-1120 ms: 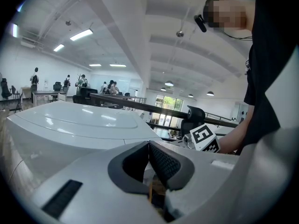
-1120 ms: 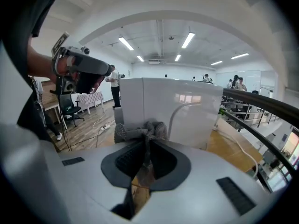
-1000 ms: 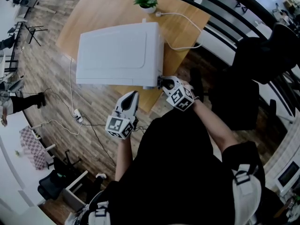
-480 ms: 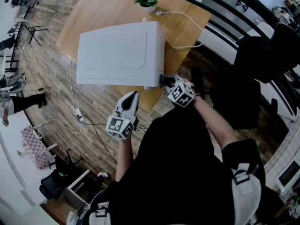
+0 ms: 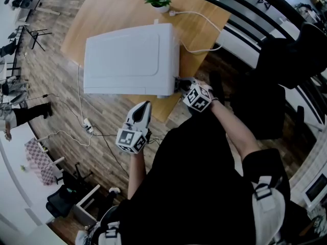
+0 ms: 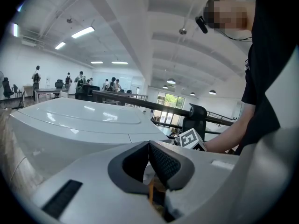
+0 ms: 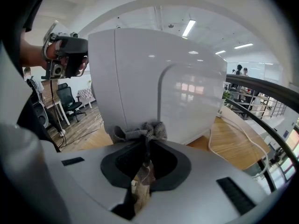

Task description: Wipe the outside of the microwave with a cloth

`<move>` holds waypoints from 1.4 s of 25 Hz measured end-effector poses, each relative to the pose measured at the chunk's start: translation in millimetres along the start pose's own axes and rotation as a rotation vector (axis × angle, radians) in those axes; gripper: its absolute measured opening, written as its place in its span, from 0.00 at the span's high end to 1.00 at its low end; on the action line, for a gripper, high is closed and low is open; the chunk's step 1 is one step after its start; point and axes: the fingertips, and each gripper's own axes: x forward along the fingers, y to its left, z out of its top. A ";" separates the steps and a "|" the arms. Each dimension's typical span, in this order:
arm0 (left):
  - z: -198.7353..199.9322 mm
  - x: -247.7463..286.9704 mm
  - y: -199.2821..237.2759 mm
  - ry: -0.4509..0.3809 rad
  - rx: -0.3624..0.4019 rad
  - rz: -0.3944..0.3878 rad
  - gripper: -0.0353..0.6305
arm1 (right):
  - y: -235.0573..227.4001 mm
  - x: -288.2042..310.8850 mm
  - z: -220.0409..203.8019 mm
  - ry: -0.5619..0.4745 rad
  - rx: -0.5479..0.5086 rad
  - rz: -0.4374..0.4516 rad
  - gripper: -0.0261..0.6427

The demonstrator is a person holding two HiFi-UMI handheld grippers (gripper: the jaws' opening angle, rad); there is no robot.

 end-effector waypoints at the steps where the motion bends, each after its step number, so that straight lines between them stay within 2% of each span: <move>1: 0.7 0.0 -0.6 0.002 0.000 0.002 0.94 | -2.5 0.9 0.5 -0.003 0.001 -0.002 0.92; 5: 1.5 1.4 -1.6 0.007 0.014 0.000 0.94 | -11.3 5.0 -1.2 -0.001 0.002 -0.001 0.92; 15: 3.6 6.8 -0.7 0.019 -0.010 0.019 0.94 | -26.2 10.9 -2.9 0.003 0.033 0.002 0.92; 22: 6.6 10.9 -2.4 0.019 -0.015 0.025 0.94 | -44.6 12.7 1.2 -0.020 0.105 -0.022 0.92; 35: 11.8 20.2 -0.1 0.019 -0.027 0.034 0.94 | -80.6 19.9 10.7 -0.003 0.091 -0.035 0.92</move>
